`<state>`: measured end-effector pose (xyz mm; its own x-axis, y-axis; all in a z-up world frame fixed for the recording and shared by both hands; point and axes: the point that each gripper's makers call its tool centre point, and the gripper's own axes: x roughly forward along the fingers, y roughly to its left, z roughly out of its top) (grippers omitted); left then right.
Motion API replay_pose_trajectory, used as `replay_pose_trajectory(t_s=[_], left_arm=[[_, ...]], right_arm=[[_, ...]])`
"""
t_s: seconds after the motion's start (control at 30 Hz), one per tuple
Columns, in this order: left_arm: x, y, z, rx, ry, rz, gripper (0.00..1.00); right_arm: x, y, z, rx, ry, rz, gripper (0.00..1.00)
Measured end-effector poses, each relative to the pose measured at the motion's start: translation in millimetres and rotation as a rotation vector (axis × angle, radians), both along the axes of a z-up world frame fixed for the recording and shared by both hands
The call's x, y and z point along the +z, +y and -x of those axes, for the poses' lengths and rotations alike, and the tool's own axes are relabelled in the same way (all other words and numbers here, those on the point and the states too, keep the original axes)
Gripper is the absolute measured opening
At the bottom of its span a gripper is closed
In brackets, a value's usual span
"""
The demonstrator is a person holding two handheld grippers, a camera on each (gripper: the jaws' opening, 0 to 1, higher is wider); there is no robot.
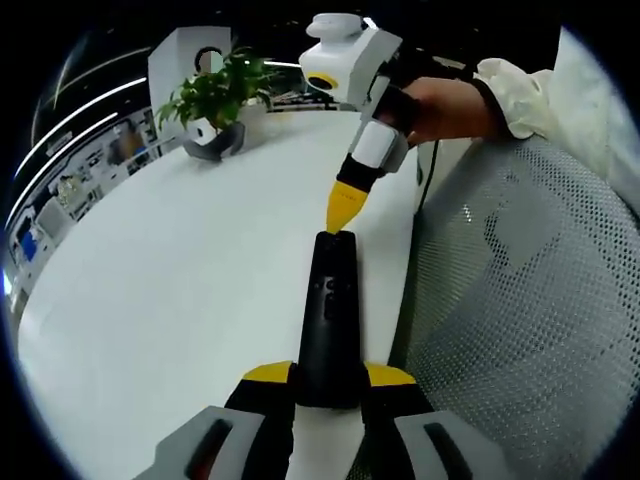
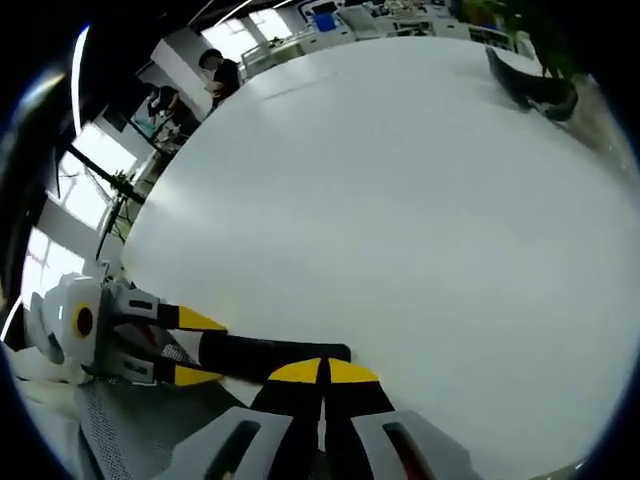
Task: Press the specified remote control buttons in sequence, fully releasing each button before pressing the next.
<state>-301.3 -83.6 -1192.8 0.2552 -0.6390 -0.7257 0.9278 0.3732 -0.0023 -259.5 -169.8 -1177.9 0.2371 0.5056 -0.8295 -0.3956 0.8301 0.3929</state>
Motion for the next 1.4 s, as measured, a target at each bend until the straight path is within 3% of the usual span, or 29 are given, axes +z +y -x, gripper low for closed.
replay_pose_trajectory(t_s=[0.13, 0.2, 0.23, 1.4], left_arm=[[0.0, -0.6, -0.3, -0.003, -0.002, 0.001, 0.24], [-0.1, -0.6, -0.4, -0.003, -0.001, 0.001, 0.24], [-0.1, -0.6, -0.4, -0.003, -0.002, 0.002, 0.24], [0.1, -1.0, -0.7, -0.005, -0.004, 0.005, 0.24]], right_arm=[[-1.0, 8.5, 4.9, 0.035, 0.018, -0.021, 0.0], [-9.0, 2.6, 7.9, 0.062, 0.027, 0.043, 0.0], [-4.4, 7.7, 5.6, 0.051, 0.012, 0.007, 0.0], [-5.7, 4.7, 4.6, 0.018, 0.029, -0.013, 0.0]])
